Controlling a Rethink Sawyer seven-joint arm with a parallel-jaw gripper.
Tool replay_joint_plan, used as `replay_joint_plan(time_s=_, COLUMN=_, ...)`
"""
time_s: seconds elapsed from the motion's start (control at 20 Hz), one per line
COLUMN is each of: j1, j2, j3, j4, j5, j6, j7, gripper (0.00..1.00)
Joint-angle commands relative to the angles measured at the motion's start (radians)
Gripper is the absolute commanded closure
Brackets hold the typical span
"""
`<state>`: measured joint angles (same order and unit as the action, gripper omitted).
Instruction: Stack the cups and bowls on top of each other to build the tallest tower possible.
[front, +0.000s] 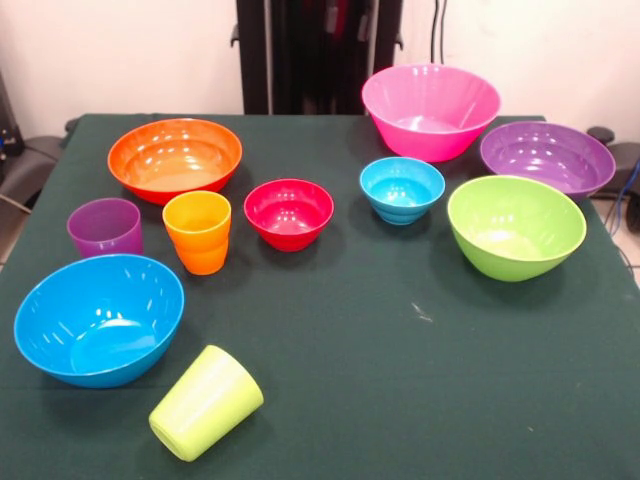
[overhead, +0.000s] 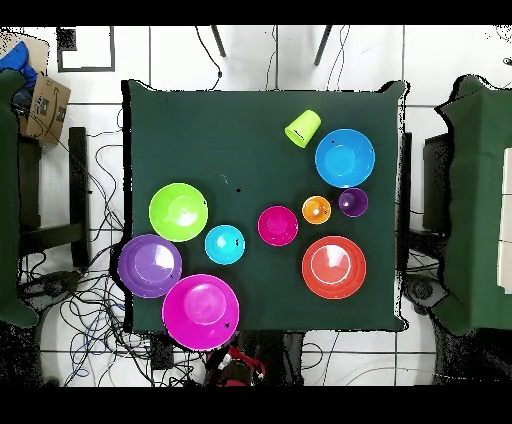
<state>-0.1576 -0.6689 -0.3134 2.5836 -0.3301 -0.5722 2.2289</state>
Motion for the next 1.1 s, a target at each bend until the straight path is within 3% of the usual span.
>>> replay_joint_plan(time_s=0.05, j1=0.015, j2=-0.014, j3=0.113, j4=-0.038, j5=0.034, j6=0.051, j7=0.170, gripper=0.00)
replay_joint_plan(time_s=0.25, j1=-0.029, j2=-0.151, j3=0.187, j4=-0.036, j5=0.027, j6=0.225, j7=0.118, gripper=0.00)
replay_joint_plan(time_s=0.55, j1=-0.061, j2=-0.194, j3=0.266, j4=-0.060, j5=0.003, j6=0.299, j7=0.096, gripper=0.00)
replay_joint_plan(time_s=0.75, j1=-0.066, j2=-0.192, j3=0.287, j4=-0.059, j5=-0.003, j6=0.299, j7=0.107, gripper=0.00)
replay_joint_plan(time_s=1.1, j1=-0.064, j2=-0.269, j3=0.334, j4=-0.061, j5=0.038, j6=0.379, j7=0.110, gripper=0.00)
